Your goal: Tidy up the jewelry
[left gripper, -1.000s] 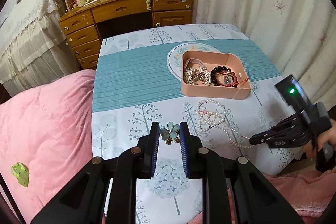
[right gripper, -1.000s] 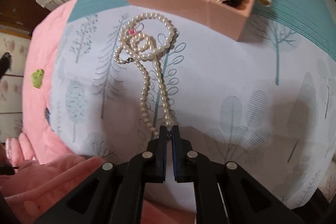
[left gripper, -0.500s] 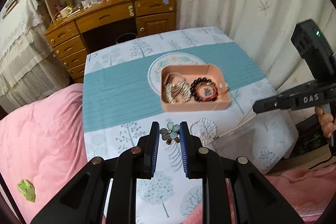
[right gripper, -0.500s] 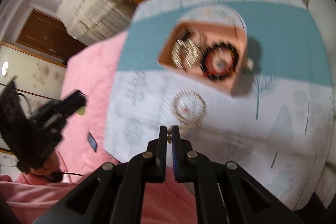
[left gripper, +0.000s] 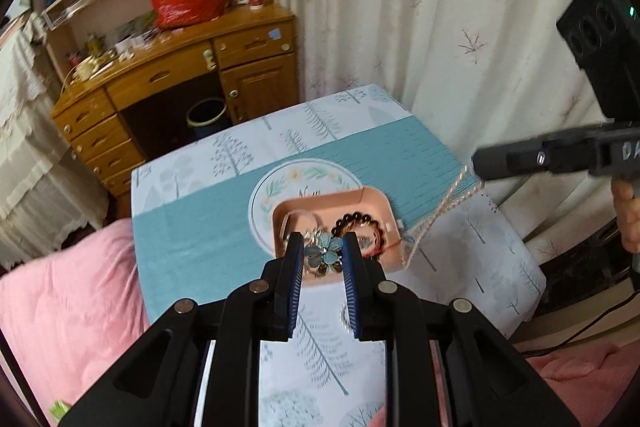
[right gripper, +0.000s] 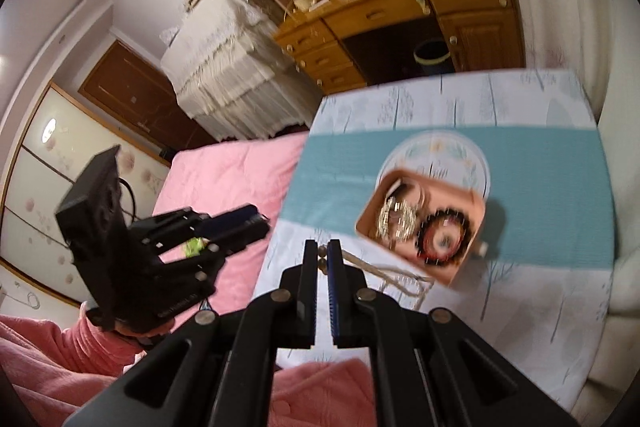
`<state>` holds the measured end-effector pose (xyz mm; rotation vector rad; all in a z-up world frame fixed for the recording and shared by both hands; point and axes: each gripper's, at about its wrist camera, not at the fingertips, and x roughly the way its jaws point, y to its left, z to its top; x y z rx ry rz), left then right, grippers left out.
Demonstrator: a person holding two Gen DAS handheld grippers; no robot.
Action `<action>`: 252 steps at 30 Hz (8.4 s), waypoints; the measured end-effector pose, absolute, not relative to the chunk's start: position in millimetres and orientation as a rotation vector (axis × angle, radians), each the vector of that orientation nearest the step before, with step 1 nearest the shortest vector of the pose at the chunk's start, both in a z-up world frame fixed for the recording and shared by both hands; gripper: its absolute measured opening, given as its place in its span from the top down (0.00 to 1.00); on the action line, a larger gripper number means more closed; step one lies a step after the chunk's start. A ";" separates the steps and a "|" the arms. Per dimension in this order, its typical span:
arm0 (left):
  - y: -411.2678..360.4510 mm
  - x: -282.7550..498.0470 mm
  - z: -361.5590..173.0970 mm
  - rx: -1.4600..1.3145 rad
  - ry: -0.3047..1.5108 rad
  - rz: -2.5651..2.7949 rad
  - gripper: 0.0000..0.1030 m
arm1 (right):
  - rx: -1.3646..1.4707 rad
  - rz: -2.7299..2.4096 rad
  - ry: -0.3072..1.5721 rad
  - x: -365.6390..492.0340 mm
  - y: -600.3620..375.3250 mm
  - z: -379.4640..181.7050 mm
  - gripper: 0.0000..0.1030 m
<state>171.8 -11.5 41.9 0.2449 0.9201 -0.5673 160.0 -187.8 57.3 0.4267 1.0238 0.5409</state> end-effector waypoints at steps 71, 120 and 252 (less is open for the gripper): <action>-30.3 216.9 -196.0 0.308 1.437 -0.724 0.54 | -0.391 0.627 1.020 117.1 -63.0 -183.1 0.90; -48.1 183.1 -56.6 0.372 1.179 -0.756 0.95 | 0.104 0.290 0.914 123.1 -169.7 -90.0 0.91; -8.4 14.1 12.6 0.113 1.061 -0.017 0.01 | 0.151 0.115 1.111 -15.4 -168.6 4.5 0.00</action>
